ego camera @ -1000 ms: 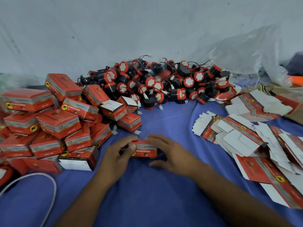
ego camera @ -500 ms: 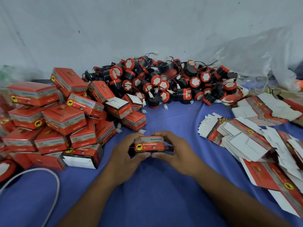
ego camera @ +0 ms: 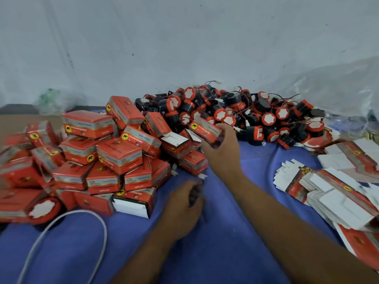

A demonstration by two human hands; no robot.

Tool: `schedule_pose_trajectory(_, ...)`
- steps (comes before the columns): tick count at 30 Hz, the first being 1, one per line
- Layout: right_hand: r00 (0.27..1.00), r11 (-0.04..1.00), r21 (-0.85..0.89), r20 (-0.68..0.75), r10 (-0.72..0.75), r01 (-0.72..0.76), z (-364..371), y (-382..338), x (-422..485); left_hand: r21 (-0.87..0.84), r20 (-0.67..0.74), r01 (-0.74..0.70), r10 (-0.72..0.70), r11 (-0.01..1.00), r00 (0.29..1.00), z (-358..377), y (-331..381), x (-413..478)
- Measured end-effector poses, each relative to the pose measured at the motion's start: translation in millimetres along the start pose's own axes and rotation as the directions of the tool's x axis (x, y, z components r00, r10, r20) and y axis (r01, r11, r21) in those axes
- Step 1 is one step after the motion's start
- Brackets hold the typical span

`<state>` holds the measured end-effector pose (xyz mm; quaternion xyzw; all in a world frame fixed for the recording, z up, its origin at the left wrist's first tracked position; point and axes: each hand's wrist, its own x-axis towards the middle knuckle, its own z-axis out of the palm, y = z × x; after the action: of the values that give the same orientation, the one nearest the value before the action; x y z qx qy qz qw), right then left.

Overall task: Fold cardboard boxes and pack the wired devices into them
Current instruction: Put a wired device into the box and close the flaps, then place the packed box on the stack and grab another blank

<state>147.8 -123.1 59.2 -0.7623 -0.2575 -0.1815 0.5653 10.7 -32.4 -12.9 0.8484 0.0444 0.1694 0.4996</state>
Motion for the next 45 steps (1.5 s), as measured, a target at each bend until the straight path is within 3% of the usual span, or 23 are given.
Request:
schedule_pose_trajectory(2,0.988,0.985,-0.088,0.052,-0.146,0.15,34,-17,21,-0.085,-0.008,0.014,-0.015,0.996,1.0,1,3,-1)
schedule_pose_trajectory(4,0.935,0.965,-0.137,0.308,-0.175,0.225,66,-25,31,-0.088,-0.084,-0.037,0.029,0.995,0.996,4,4,-2)
schedule_pose_trajectory(6,0.839,0.951,-0.156,0.524,-0.149,0.266,85,-25,31,-0.114,-0.1,-0.044,0.032,0.993,0.994,4,7,-4)
schedule_pose_trajectory(8,0.768,0.94,-0.122,0.615,-0.179,0.317,89,-23,29,-0.08,-0.104,-0.086,0.077,0.993,0.992,2,9,-5)
schedule_pose_trajectory(10,0.745,0.94,-0.064,0.628,-0.224,0.336,86,-25,27,-0.027,-0.091,-0.114,0.111,0.993,0.99,0,10,-5)
schedule_pose_trajectory(14,0.869,0.975,-0.069,0.469,-0.157,0.213,56,-29,16,0.016,-0.045,-0.074,0.075,0.997,0.996,-1,6,-5)
schedule_pose_trajectory(16,0.91,0.96,-0.186,0.397,-0.122,0.21,19,-11,13,0.055,-0.027,-0.073,0.075,0.996,0.997,-3,6,-4)
schedule_pose_trajectory(18,0.926,0.895,-0.434,0.37,0.072,0.104,-40,16,11,0.065,-0.018,-0.107,0.108,0.992,0.994,-4,6,-2)
schedule_pose_trajectory(19,0.902,0.782,-0.623,0.342,0.264,0.007,-75,31,9,0.083,-0.019,-0.12,0.122,0.989,0.992,-3,5,-2)
schedule_pose_trajectory(21,0.788,0.412,-0.906,0.179,0.589,-0.102,-143,53,-2,0.108,-0.028,-0.108,0.112,0.988,0.993,-1,2,0)
schedule_pose_trajectory(22,0.748,0.272,-0.954,0.088,0.657,-0.127,-173,59,-9,0.109,-0.03,-0.091,0.095,0.99,0.995,-1,1,1)
schedule_pose_trajectory(23,0.732,0.219,-0.962,0.029,0.68,-0.166,-197,61,-16,0.1,-0.029,-0.075,0.078,0.992,0.997,0,0,1)
schedule_pose_trajectory(26,0.76,0.314,-0.924,0.04,0.649,-0.219,-237,72,-27,0.076,-0.023,-0.052,0.053,0.996,0.998,0,2,0)
schedule_pose_trajectory(29,0.724,0.228,-0.956,0.024,0.69,-0.186,-235,79,-38,0.081,-0.034,-0.052,0.055,0.995,0.998,0,5,-1)
schedule_pose_trajectory(32,0.809,0.198,-0.957,-0.056,0.585,-0.21,-222,80,-47,0.084,-0.033,-0.027,0.03,0.996,0.999,-1,7,-2)
schedule_pose_trajectory(35,0.806,0.163,-0.958,-0.1,0.583,-0.236,-216,79,-50,0.085,-0.019,-0.011,0.013,0.996,1.0,-2,7,-2)
schedule_pose_trajectory(39,0.797,0.286,-0.904,-0.092,0.597,-0.318,-225,85,-52,0.083,-0.023,0.01,-0.008,0.996,1.0,-2,6,-2)
schedule_pose_trajectory(42,0.843,0.218,-0.942,-0.104,0.528,-0.254,-221,83,-55,0.08,-0.026,0.026,-0.024,0.996,0.999,-2,7,-2)
schedule_pose_trajectory(45,0.849,0.148,-0.946,-0.183,0.497,-0.29,-213,72,-54,0.082,-0.021,0.032,-0.03,0.996,0.999,-2,7,-2)
